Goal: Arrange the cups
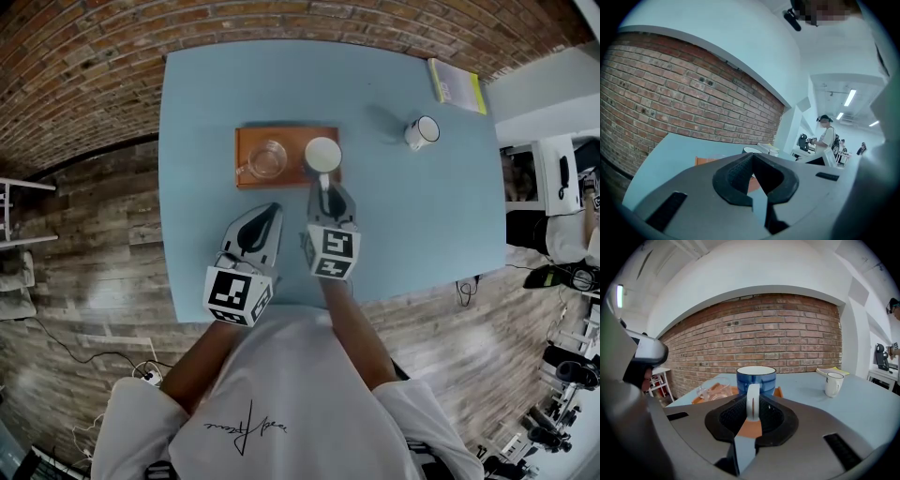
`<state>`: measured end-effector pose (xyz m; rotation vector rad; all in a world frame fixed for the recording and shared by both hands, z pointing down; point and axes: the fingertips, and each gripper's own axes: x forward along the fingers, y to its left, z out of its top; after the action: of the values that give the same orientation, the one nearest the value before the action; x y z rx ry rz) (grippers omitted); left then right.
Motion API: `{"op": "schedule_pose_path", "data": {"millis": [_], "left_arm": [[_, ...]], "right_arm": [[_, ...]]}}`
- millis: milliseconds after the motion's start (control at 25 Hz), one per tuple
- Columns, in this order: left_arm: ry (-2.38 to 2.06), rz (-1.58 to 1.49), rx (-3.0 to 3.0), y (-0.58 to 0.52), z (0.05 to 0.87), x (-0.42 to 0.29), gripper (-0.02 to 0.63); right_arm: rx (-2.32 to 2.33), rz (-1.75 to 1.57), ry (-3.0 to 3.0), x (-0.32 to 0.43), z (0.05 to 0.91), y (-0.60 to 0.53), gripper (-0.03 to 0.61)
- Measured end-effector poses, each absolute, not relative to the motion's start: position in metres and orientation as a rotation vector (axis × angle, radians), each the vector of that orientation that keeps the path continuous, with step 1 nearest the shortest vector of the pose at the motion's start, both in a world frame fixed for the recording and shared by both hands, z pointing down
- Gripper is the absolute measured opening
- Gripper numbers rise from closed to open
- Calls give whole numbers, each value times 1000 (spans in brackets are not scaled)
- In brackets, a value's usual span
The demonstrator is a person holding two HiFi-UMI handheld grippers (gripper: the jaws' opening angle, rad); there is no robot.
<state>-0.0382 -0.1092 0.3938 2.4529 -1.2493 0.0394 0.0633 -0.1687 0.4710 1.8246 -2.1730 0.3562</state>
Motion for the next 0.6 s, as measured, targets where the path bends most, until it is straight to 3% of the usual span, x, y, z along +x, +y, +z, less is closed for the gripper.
{"op": "schedule_pose_path", "data": {"millis": [600], "left_arm": [[-1258,54,2413,-113,406,-43,8]], "right_arm": [[1847,294,-2148,58,478,-169,64]]}}
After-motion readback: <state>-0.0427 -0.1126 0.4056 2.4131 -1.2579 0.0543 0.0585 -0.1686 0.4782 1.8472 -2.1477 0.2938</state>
